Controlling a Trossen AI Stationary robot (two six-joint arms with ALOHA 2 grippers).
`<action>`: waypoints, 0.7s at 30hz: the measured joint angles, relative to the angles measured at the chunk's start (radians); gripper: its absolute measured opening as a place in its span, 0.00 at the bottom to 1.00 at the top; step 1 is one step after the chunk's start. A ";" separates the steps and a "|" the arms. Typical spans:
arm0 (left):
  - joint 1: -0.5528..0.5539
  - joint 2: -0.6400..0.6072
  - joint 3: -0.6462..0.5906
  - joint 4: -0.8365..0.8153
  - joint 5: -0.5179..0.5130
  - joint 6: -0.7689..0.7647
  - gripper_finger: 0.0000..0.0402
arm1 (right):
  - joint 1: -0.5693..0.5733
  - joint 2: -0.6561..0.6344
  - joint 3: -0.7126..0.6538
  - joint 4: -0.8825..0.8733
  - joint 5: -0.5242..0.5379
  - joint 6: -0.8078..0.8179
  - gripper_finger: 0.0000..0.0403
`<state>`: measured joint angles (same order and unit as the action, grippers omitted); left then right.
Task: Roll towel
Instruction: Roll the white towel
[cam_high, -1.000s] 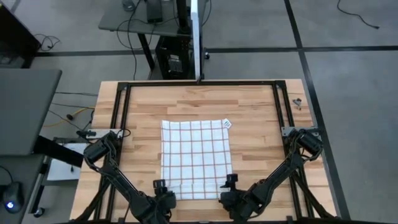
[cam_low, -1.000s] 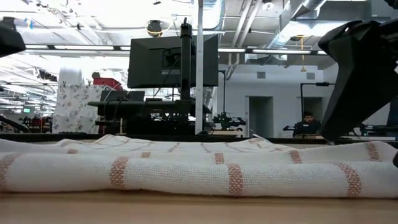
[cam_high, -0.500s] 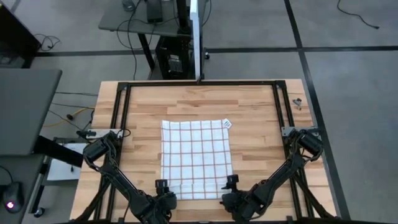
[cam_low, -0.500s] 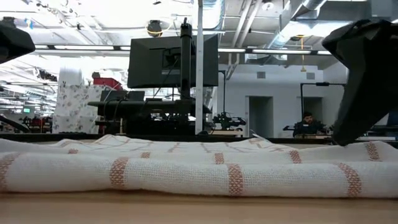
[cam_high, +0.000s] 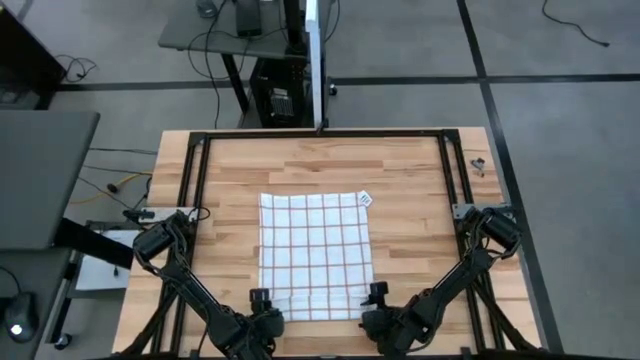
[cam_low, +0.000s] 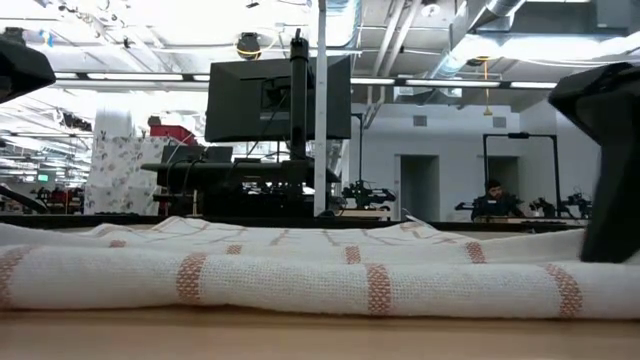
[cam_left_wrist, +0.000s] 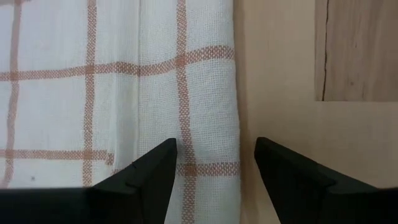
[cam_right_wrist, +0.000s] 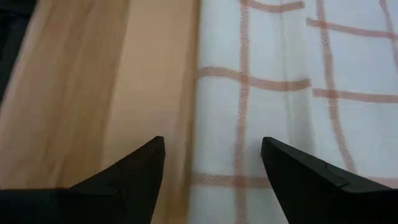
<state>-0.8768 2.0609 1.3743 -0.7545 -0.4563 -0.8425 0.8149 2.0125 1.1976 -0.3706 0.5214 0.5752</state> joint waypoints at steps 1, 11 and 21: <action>0.000 0.000 -0.006 0.004 -0.001 -0.003 0.51 | -0.002 0.000 0.000 -0.009 0.002 -0.001 0.65; 0.001 0.001 -0.034 0.014 0.012 0.004 0.44 | -0.027 0.000 -0.024 -0.025 -0.042 -0.004 0.54; 0.007 -0.003 -0.035 -0.015 0.044 -0.134 0.01 | -0.032 -0.004 -0.048 0.006 -0.149 0.080 0.03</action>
<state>-0.8700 2.0575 1.3396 -0.7695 -0.4126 -0.9761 0.7825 2.0086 1.1496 -0.3644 0.3727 0.6550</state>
